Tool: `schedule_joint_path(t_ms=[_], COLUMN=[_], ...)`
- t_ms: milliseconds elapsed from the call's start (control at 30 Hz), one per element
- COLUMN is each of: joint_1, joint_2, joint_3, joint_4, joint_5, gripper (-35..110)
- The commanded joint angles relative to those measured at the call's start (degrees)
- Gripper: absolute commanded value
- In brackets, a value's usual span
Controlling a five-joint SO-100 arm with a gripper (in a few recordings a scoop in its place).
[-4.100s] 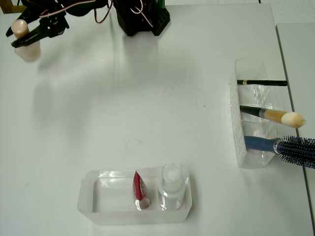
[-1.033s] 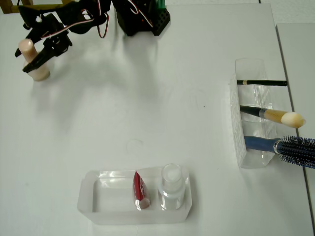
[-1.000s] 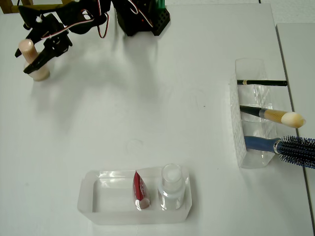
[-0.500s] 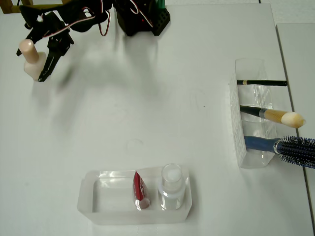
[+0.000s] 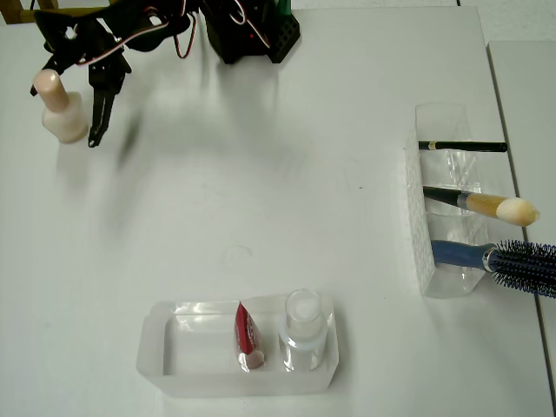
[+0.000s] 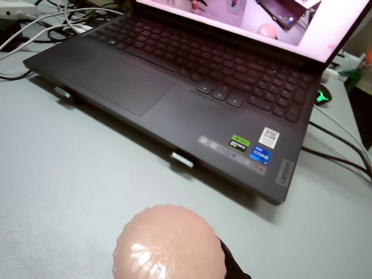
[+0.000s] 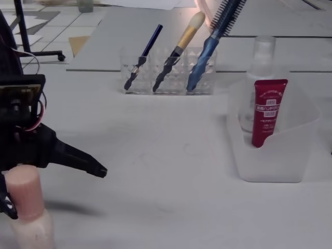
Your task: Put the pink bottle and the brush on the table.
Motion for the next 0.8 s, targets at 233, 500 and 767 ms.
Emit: schedule_joint_path(t_ms=[233,500,767], joint_1=[-0.3,-0.3,-0.3], joint_2=[11.6,15.8,21.6], joint_3=[-3.8,-5.5,-9.1], joint_4=[11.4,17.8,26.5], joint_5=[-3.4,-5.4,-6.5], gripper=[71,71,71])
